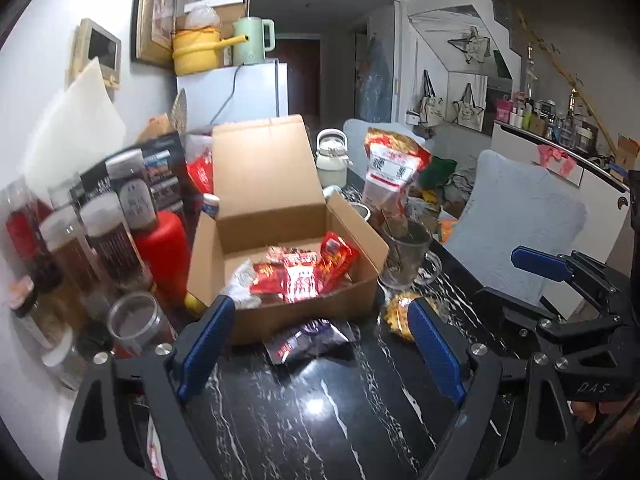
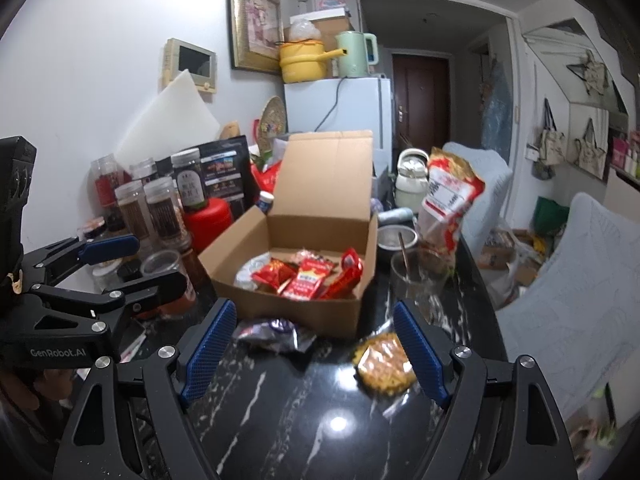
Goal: Organize snacks
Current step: 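Move both tools back over the waffle and silver-purple bag on the table, then grasp the silver-purple snack bag with the left tool while the right tool grasps the packaged waffle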
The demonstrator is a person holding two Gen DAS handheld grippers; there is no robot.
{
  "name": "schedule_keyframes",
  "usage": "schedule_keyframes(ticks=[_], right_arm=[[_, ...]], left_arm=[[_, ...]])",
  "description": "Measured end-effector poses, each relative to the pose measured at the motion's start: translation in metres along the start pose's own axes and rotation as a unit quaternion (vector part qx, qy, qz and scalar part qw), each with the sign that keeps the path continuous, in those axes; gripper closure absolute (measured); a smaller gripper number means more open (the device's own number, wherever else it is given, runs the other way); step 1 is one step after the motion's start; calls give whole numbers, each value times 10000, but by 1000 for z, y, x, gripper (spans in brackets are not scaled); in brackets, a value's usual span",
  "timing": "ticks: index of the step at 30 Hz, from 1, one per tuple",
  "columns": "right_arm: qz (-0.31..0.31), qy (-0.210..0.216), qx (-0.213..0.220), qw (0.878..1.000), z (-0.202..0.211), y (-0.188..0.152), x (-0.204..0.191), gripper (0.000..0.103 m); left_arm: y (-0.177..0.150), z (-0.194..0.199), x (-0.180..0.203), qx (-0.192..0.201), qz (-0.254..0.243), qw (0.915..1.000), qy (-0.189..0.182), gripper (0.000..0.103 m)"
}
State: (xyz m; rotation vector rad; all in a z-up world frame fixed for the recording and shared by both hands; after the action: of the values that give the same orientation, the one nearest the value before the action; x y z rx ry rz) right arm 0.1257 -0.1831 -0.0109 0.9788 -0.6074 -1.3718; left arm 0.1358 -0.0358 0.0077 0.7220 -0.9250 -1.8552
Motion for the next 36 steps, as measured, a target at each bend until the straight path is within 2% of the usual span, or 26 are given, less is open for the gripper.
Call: schedule_keyframes(ticks=[16, 33, 36], right_arm=[[-227, -53, -506, 9984, -36, -51, 30, 21], [-426, -163, -1154, 9923, -107, -72, 81, 21], [-470, -159, -1291, 9904, -124, -74, 93, 16]], left_arm=[[-54, -57, 9, -669, 303, 9954, -618, 14], [-74, -144, -3, -1040, 429, 9906, -773, 14], [-76, -158, -5, -1106, 344, 9908, -694, 14]])
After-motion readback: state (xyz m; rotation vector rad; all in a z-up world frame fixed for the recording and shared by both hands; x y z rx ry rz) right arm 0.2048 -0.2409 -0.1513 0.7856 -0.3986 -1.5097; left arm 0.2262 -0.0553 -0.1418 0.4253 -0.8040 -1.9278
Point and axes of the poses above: each gripper's, at about its wrist camera, not at the fingertips, and z roughly against the way its jaws point, x to its right, y to its top, the point moved 9 cm from there along -z, roughly the way its jaws point, and after that the axes turned 8 degrees about -z, right-handed, at the moved point
